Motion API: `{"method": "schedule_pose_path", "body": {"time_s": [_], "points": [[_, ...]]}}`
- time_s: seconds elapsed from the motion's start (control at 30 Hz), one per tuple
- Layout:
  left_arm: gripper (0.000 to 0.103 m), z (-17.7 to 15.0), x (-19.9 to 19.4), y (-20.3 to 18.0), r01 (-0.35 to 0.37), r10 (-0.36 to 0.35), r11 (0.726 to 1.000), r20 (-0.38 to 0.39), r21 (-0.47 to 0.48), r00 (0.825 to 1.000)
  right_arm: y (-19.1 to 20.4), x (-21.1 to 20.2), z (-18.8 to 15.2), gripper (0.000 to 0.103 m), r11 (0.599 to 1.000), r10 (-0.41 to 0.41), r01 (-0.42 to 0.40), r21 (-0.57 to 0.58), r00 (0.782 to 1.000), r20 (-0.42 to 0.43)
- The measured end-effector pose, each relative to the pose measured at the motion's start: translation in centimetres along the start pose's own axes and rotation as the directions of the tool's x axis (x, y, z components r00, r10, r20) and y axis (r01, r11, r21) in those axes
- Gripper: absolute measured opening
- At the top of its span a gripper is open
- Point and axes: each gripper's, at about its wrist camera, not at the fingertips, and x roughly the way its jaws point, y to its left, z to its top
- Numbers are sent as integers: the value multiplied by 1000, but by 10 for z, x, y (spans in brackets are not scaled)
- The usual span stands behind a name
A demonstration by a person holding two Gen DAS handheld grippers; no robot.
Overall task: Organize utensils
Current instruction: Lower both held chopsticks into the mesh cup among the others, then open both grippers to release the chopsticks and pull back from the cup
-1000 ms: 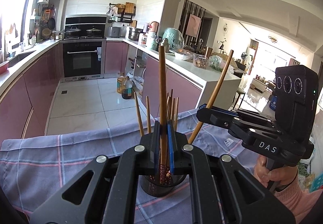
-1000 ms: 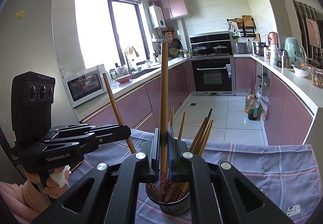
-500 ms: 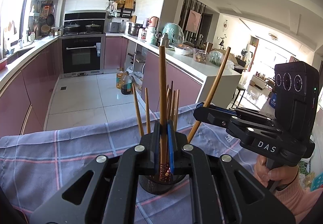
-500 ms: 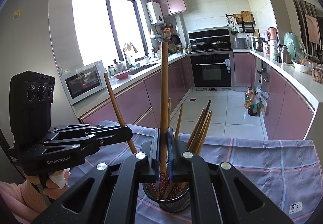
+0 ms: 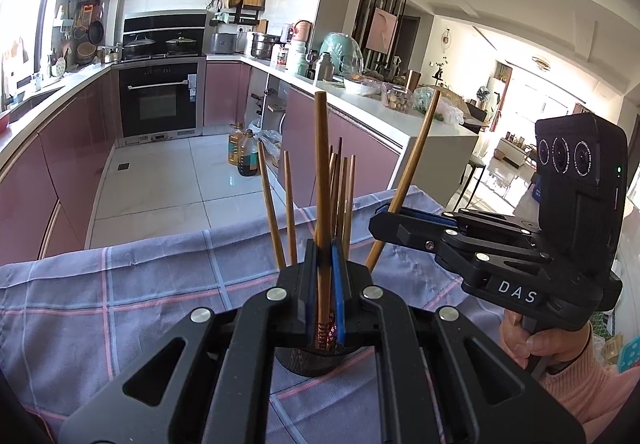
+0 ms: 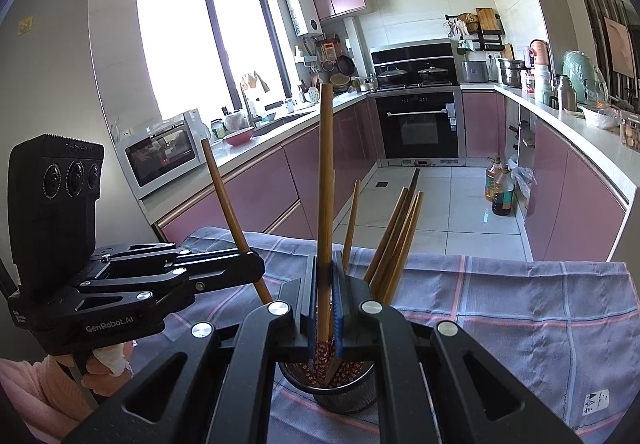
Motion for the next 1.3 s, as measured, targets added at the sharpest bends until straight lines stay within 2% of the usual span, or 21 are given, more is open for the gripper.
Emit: {"method": "schedule_pose_path", "body": {"time_s": [0.67,1.3], "points": [[8,-5,17,1,-6,6,1000,-41,2,999,-4,27,-17,6,1000,-5,7,24,997,-79],[8,-1,42,10,-32,31,999,-79,-8,996,-10,40,-21,8,997,-24,32,64,993,-114]]}}
